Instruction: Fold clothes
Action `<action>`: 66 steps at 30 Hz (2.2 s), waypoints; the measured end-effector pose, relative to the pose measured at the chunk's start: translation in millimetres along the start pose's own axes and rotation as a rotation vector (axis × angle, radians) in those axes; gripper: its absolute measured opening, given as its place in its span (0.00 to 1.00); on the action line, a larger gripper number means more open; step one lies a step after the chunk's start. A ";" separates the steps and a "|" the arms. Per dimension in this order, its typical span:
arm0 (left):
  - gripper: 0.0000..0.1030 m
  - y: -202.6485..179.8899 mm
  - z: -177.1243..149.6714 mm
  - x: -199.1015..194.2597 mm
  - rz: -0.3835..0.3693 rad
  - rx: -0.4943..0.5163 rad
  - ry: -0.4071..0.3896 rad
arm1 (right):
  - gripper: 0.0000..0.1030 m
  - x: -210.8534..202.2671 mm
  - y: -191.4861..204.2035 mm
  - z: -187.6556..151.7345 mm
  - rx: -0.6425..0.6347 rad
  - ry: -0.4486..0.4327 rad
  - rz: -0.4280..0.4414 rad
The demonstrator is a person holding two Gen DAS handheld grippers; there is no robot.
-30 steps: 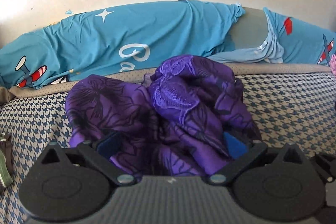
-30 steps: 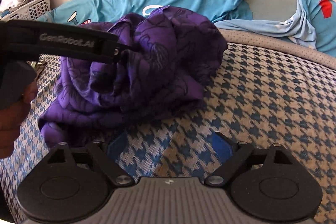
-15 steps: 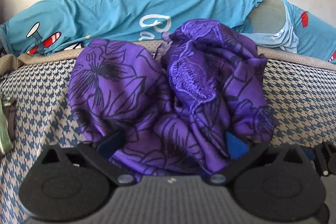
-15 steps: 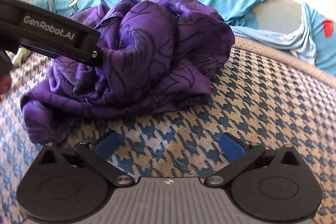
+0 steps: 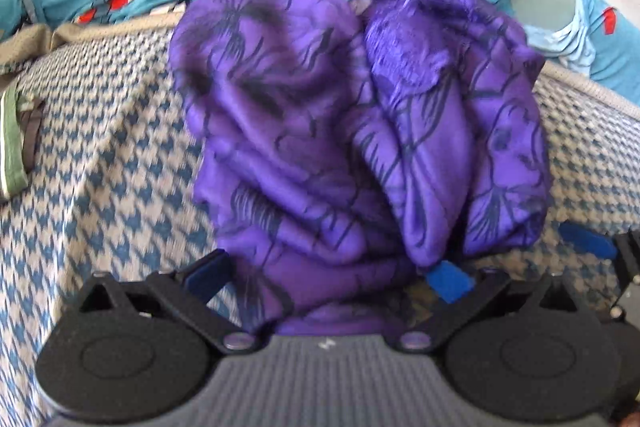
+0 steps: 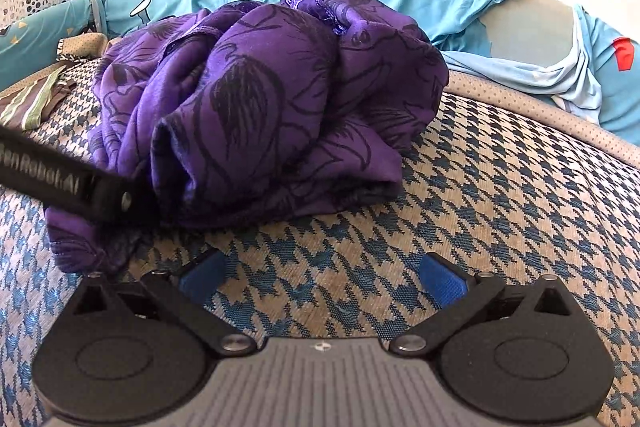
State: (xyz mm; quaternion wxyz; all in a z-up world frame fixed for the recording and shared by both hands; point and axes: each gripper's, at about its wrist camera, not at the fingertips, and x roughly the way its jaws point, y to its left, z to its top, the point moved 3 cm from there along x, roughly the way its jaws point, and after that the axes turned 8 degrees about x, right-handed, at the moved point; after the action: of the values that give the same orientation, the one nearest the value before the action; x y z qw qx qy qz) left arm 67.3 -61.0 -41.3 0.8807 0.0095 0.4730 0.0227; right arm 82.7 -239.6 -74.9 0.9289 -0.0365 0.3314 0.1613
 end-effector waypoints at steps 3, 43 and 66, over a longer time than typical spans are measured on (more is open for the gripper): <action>1.00 -8.5 -11.5 -1.0 0.079 0.044 -0.007 | 1.00 -1.5 3.0 -2.3 -0.027 -0.009 -0.006; 1.00 -8.0 -19.9 -17.2 0.055 -0.030 -0.017 | 1.00 -0.3 2.0 -2.0 -0.010 -0.008 -0.001; 1.00 -6.8 -19.3 -14.4 0.054 -0.049 -0.014 | 1.00 0.1 1.1 -1.7 -0.010 -0.008 0.000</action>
State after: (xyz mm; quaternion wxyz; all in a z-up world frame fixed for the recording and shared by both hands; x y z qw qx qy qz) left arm 43.5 -68.7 -40.2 0.8830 0.0006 0.4658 0.0580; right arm 81.4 -238.8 -76.3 0.9300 -0.0404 0.3268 0.1631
